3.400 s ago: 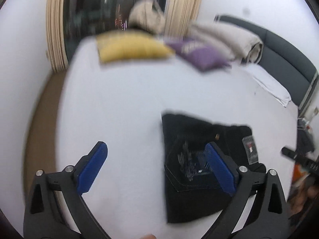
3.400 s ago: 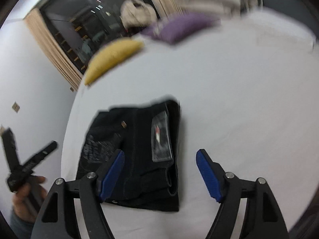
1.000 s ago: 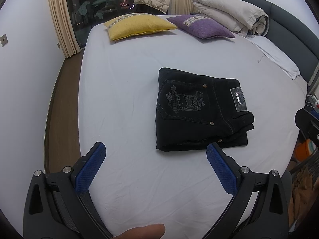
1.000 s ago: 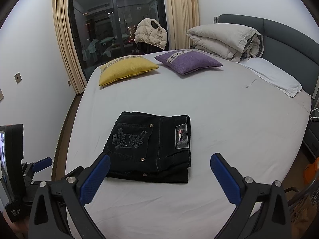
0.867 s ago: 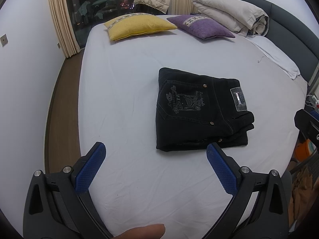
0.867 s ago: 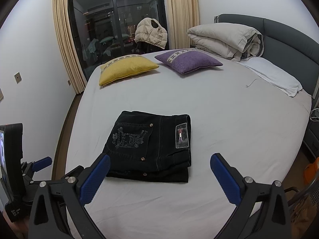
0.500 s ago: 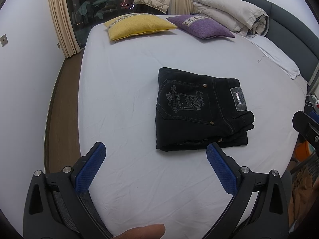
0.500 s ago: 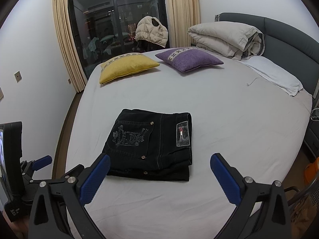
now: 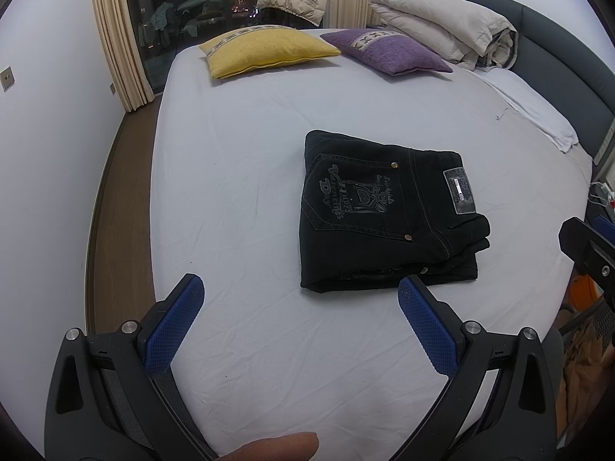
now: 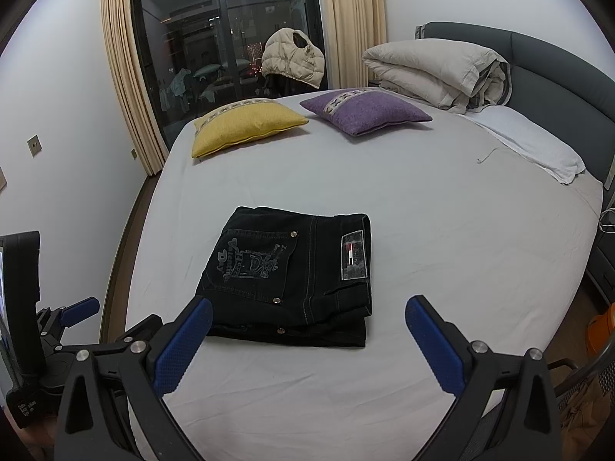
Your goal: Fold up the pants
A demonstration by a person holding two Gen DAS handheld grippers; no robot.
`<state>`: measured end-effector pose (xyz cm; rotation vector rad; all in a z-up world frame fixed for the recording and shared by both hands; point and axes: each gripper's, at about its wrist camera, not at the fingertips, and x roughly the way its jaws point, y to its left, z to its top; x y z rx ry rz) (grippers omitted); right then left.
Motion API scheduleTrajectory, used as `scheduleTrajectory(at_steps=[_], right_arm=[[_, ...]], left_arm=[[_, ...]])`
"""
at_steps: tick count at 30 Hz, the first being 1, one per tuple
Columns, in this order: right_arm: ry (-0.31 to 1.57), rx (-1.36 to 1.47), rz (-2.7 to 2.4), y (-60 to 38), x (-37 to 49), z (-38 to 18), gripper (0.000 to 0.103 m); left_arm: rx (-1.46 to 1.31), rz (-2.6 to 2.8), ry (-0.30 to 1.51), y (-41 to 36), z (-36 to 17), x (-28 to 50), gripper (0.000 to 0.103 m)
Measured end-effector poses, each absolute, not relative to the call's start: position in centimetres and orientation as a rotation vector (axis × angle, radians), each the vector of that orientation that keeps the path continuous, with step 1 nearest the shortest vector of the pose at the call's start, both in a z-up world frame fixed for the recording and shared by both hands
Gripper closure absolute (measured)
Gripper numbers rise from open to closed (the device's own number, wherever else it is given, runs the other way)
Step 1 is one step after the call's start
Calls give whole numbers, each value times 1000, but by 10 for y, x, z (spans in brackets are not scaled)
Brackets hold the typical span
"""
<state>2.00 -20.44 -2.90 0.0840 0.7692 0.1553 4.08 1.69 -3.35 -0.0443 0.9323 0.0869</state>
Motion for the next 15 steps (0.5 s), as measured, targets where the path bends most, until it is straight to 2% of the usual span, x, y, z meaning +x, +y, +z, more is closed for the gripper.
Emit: scheduleTrajectory(at_steps=[15], right_arm=[[772, 83, 157, -205, 20, -30, 0]], left_arm=[[-43, 88, 934, 16, -34, 41, 0]])
